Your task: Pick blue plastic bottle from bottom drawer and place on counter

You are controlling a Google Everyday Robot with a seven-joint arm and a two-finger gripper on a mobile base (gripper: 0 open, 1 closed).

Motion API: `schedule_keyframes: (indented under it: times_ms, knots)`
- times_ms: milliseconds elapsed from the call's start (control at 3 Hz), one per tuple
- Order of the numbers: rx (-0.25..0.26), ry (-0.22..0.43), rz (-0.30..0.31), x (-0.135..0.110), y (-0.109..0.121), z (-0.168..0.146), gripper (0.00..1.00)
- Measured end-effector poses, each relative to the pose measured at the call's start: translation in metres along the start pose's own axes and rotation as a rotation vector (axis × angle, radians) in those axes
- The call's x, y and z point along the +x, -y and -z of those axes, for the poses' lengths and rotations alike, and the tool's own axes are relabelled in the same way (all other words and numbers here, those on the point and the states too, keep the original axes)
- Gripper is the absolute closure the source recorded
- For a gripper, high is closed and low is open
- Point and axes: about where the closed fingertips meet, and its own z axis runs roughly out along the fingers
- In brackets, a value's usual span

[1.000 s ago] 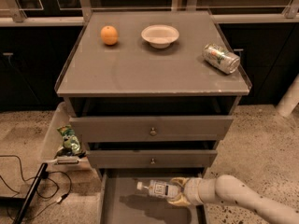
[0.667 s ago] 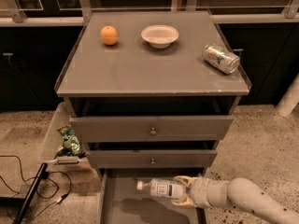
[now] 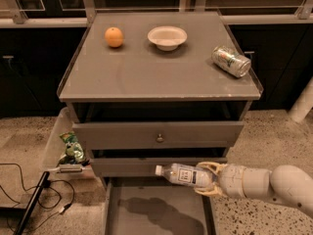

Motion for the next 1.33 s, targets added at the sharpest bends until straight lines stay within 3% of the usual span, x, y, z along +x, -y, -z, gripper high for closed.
schedule_keyframes:
  times_ms: [333, 667, 1333]
  knots:
    - [-0.003, 0.002, 0.001, -0.001, 0.0, -0.001, 1.0]
    - [-0.02, 0.018, 0.046, -0.024, 0.013, 0.006, 1.0]
    - [-0.081, 0.037, 0.221, -0.12, 0.077, 0.044, 1.0]
